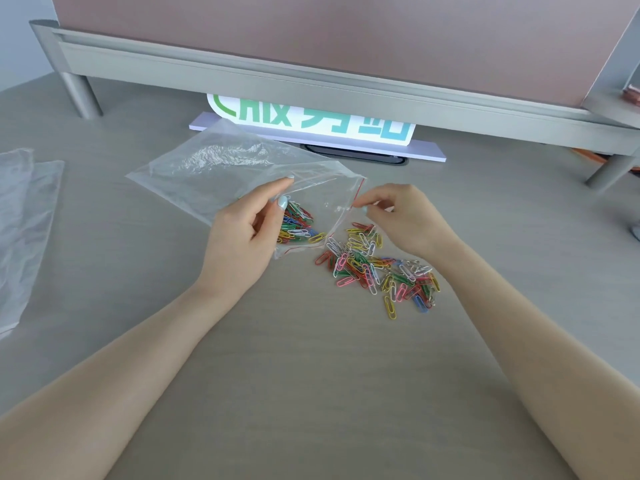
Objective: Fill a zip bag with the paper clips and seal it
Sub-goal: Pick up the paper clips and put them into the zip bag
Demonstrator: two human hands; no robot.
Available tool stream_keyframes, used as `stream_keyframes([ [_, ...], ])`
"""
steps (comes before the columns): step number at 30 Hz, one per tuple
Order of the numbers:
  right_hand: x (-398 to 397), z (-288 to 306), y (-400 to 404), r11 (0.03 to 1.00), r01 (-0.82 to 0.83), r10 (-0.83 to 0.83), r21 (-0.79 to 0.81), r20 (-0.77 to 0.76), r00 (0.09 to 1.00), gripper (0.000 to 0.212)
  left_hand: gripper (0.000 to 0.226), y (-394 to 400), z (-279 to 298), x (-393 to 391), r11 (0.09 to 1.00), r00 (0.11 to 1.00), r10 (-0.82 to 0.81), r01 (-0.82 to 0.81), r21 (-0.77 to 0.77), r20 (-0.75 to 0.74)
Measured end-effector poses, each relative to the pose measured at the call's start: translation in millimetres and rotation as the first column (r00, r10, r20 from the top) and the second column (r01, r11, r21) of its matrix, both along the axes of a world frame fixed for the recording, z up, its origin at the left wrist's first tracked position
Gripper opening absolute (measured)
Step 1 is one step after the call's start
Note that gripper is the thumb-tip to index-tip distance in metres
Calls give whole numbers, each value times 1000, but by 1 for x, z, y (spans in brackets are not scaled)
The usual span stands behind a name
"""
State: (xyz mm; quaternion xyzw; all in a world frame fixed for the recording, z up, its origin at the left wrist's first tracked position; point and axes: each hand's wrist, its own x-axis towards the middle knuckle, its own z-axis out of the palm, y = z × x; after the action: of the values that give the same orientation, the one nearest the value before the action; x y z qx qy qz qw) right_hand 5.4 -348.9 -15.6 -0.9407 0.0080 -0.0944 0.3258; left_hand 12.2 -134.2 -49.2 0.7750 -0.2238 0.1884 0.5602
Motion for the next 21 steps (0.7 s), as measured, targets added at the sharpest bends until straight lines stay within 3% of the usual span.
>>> stream_keyframes([
  [8, -10, -14, -2, 983, -89, 64, -162, -153, 986, 30, 30, 0, -1, 0, 1000, 1000, 7, -7, 0, 4],
  [15, -23, -11, -7, 973, -224, 210, -47, -208, 955, 23, 31, 1, 0, 0, 1000, 1000, 12, -12, 22, 13],
  [21, -29, -6, -1, 959, -139, 67, -247, -280, 958, 79, 31, 1, 0, -1, 1000, 1000, 9, -9, 25, 19],
])
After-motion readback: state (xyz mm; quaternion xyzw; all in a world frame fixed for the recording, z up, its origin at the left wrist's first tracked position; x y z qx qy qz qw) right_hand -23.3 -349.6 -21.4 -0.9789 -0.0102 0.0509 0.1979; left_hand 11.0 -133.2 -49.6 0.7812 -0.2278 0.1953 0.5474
